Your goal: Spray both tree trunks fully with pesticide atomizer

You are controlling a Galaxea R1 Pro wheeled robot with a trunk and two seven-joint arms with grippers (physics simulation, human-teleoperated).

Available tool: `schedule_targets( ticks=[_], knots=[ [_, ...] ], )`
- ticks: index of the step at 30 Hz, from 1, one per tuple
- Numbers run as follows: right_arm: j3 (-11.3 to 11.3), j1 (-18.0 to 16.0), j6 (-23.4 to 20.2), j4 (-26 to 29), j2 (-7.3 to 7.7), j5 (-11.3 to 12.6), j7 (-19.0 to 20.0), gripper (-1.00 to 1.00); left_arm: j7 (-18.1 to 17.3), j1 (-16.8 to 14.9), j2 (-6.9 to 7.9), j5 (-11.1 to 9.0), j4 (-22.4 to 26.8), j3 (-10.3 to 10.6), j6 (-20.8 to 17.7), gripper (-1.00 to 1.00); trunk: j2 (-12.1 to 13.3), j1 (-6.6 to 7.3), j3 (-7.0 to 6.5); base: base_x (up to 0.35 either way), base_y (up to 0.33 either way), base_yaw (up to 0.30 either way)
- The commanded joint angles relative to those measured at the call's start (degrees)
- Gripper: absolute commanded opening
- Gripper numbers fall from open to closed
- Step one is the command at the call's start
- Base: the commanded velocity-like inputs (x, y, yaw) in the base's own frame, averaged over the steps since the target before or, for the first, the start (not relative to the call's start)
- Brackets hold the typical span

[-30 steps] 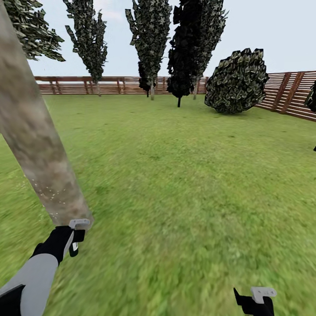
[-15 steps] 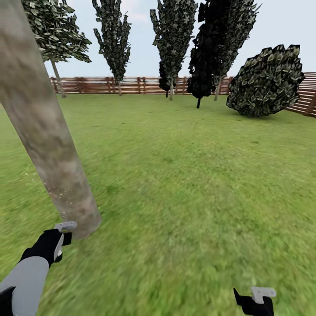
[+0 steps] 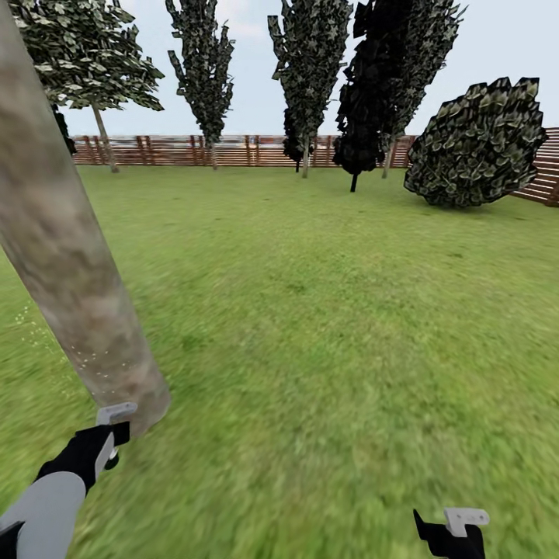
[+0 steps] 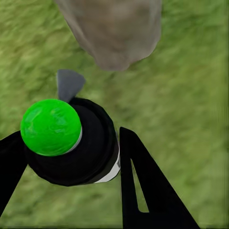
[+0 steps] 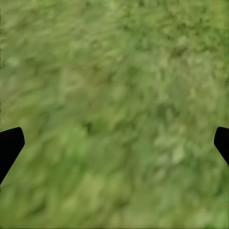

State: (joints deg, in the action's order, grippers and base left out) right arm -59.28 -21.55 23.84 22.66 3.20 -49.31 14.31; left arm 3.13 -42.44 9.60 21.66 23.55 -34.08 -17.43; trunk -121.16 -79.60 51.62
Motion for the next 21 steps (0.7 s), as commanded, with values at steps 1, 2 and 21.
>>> schedule_targets(
  ticks=[1,2,21],
  knots=[
    [-0.5,-0.1,0.2,0.0,-0.03,-0.2,0.5,1.0,-0.1,0.4,0.18,0.2,-0.5,-0.4,-0.2,-1.0,0.0,0.01,0.05,0.004,-0.001,0.21],
    [-0.5,-0.1,0.2,0.0,-0.03,-0.2,0.5,1.0,-0.1,0.7,0.21,0.2,-0.5,-0.5,-0.2,-1.0,0.0,0.01,0.05,0.002,0.0,0.243],
    [-0.5,-0.1,0.2,0.0,-0.04,-0.3,0.5,1.0,-0.5,1.0,-0.45,0.0,-0.2,-0.6,0.1,-1.0,0.0,0.01,0.05,0.036,-0.081,0.216]
  ],
)
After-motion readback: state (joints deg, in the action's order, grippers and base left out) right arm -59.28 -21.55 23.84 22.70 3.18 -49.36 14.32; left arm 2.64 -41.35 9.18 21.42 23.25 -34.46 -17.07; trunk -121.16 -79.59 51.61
